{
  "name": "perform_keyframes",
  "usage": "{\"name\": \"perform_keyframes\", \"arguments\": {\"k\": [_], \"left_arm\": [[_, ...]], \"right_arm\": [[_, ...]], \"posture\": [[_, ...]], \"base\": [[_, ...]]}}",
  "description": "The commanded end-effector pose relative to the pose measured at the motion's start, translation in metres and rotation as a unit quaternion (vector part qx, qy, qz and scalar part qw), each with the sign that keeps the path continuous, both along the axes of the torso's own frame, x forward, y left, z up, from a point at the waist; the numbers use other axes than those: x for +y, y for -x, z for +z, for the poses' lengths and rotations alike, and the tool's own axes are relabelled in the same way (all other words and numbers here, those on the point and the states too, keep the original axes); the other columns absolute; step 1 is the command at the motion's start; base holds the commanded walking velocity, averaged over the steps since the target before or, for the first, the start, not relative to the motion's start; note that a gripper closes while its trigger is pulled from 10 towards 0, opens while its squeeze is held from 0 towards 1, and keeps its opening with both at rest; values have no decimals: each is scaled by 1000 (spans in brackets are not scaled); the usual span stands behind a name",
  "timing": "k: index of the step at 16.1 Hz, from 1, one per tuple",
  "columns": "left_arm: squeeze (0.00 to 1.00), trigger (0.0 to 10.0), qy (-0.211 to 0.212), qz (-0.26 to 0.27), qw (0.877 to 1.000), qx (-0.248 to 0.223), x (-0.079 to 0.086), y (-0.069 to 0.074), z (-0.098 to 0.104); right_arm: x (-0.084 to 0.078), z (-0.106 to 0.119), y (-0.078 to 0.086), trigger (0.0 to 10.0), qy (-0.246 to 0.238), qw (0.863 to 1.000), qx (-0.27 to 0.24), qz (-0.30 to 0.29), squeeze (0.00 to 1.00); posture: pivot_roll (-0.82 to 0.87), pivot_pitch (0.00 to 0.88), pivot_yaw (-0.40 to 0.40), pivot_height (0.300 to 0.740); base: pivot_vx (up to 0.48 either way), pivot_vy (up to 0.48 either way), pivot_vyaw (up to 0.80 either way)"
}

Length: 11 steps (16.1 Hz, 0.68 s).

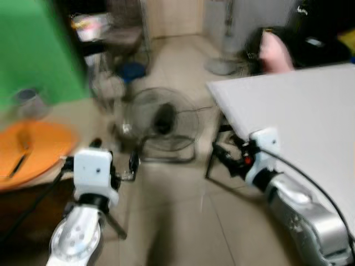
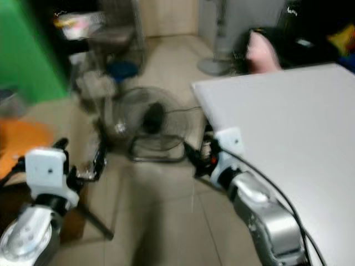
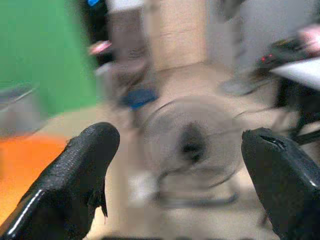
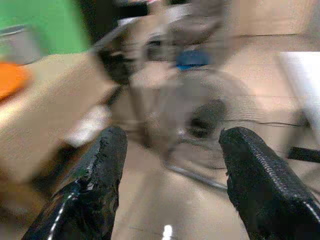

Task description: Setting the table

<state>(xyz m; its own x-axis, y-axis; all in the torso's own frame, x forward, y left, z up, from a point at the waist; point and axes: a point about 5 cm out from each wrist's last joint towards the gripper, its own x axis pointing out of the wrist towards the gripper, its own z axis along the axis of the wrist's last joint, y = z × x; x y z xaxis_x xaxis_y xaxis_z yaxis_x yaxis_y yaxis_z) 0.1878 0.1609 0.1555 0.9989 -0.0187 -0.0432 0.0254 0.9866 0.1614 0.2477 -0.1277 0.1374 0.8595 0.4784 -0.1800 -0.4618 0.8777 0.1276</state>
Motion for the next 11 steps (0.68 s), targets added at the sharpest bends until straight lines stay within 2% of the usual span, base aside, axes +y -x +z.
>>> {"name": "perform_keyframes", "arguments": {"k": [1,4,8,9,10,11], "left_arm": [[0,10000,-2,2,1000,2,1,-1,0],[0,10000,-8,6,1000,1,3,0,0],[0,10000,-14,12,1000,0,8,-1,1],[0,10000,-16,14,1000,0,9,-1,1],[0,10000,-15,21,1000,-5,11,0,3],[0,10000,-17,22,1000,-8,11,0,5]], "right_arm": [[1,5,0,10000,4,1000,-11,5,0],[5,9,0,10000,4,1000,-25,17,0],[2,8,-4,10000,-15,1000,-17,-11,0],[0,9,-6,10000,6,999,-24,-26,0],[-2,9,-11,10000,50,996,-43,-59,0],[-2,10,-12,10000,58,995,-50,-66,0]], "posture": [[-26,19,10,740],[-23,14,5,740],[-20,18,0,740],[-18,22,-1,740],[-17,26,-1,740],[-17,28,0,740]], "base": [[0,379,800],[0,382,800],[0,380,0],[0,349,0],[0,0,0],[0,0,0]]}}
